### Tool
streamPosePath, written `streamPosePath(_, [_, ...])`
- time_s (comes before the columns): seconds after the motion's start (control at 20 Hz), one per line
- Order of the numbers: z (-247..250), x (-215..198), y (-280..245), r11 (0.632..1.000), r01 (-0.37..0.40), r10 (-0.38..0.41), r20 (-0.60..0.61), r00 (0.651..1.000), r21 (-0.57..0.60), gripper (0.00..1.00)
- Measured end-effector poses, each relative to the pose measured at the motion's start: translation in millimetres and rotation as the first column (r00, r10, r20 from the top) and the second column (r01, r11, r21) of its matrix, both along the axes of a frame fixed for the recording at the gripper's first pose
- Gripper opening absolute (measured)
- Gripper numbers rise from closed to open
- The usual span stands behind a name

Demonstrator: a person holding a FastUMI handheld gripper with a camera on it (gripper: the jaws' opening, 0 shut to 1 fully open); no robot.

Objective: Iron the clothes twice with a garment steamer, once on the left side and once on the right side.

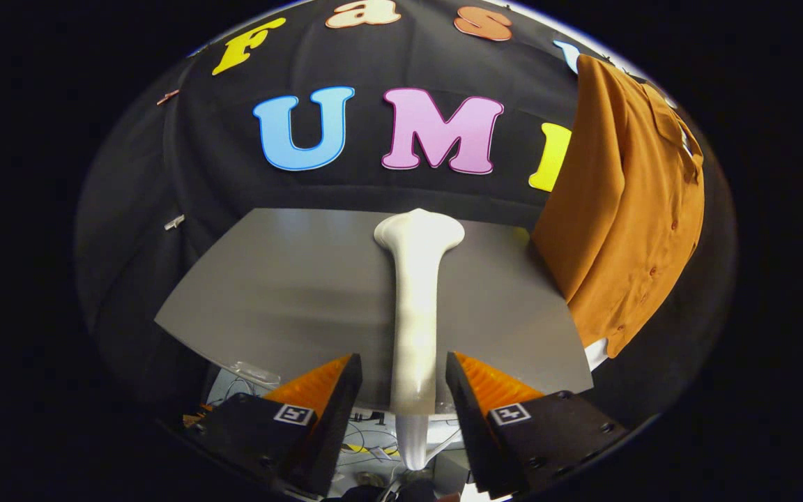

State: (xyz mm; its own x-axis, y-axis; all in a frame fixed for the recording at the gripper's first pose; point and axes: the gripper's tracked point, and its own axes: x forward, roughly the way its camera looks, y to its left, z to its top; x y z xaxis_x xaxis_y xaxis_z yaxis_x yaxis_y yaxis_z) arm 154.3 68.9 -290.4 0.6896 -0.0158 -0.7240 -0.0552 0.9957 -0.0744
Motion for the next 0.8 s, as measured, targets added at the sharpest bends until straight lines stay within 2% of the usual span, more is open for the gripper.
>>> streamPosePath(0.1, [-16.4,-2.7,-9.7,0.999,-0.002,0.001,-0.022,1.0,-0.039,0.58])
streamPosePath(0.2, [-9.3,3.5,-7.6,0.999,0.018,-0.02,0.053,0.998,0.034,0.39])
streamPosePath(0.35, [-9.7,1.8,-8.9,0.996,0.025,-0.032,0.09,0.995,0.081,0.28])
streamPosePath(0.55, [11.9,-13.0,-10.2,0.995,0.034,-0.049,0.15,0.987,0.098,0.28])
streamPosePath(0.8, [75.9,-33.1,-29.8,0.989,0.03,-0.072,0.291,0.954,0.144,0.28])
